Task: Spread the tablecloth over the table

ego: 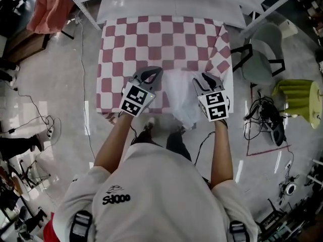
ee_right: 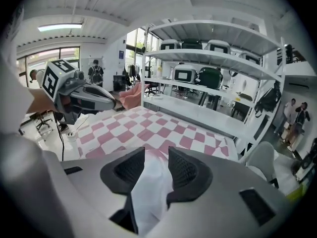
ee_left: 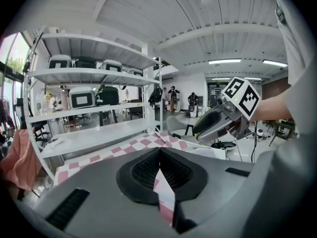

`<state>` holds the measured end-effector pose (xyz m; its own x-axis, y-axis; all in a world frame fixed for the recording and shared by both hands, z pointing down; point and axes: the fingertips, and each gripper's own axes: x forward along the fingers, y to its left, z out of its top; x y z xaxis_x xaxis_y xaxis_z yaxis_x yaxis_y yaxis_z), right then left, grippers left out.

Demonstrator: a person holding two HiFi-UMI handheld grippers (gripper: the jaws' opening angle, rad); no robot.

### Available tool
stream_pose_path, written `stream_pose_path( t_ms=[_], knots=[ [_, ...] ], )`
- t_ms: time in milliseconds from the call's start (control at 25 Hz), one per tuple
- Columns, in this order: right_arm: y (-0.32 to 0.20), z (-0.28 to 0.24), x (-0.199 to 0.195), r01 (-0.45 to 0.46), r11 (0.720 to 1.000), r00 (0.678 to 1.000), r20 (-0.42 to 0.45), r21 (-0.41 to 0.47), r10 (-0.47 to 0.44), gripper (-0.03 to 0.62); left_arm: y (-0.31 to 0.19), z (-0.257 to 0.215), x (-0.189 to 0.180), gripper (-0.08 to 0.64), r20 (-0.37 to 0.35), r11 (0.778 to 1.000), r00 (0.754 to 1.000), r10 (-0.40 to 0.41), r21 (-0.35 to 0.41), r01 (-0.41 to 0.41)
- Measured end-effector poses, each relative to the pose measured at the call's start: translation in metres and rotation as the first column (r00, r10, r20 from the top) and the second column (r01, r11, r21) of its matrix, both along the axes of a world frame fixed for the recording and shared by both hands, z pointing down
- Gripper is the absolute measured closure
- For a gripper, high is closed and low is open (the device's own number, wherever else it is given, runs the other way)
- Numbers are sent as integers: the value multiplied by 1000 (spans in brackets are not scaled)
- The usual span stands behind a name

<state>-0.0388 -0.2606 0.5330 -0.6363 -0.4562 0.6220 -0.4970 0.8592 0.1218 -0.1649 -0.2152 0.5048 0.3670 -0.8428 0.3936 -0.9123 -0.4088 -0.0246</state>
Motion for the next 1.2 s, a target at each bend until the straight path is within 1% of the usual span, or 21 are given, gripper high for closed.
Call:
stream_pose_path(
  t_ms=[200, 320, 440, 600, 680, 800, 920, 1000, 1080, 1200],
  knots=[
    [-18, 25, -10, 107, 994, 993, -39, -38, -108, 416, 0, 20, -8, 532, 10, 997, 998, -66, -47, 66],
    [-26, 40, -15, 176, 983, 981, -77, -54, -180, 411, -1, 28, -14, 532, 13, 992, 994, -108, -69, 109],
    [-33, 54, -20, 227, 971, 966, -106, -72, -234, 411, -3, 35, -18, 532, 1, 986, 989, -145, -84, 145],
    [-34, 72, -27, 304, 946, 932, -169, -108, -319, 413, -2, 42, -24, 532, 5, 977, 982, -189, -102, 188],
    [-36, 80, -30, 335, 934, 914, -199, -122, -353, 425, -2, 45, -27, 532, 7, 972, 978, -208, -111, 207],
    [-39, 89, -34, 357, 924, 896, -227, -138, -380, 454, -1, 47, -32, 532, 9, 965, 972, -233, -121, 232],
    [-40, 92, -36, 374, 916, 886, -236, -146, -399, 477, -1, 47, -32, 532, 10, 964, 971, -238, -124, 237],
    [-40, 95, -36, 377, 913, 883, -237, -154, -405, 503, -2, 46, -32, 532, 14, 964, 972, -237, -120, 237],
    [-40, 99, -35, 377, 912, 882, -240, -160, -406, 549, -2, 44, -32, 532, 18, 964, 971, -238, -114, 238],
    [-37, 99, -32, 357, 921, 891, -239, -158, -387, 565, -1, 44, -29, 532, 16, 967, 974, -226, -115, 227]
  ],
)
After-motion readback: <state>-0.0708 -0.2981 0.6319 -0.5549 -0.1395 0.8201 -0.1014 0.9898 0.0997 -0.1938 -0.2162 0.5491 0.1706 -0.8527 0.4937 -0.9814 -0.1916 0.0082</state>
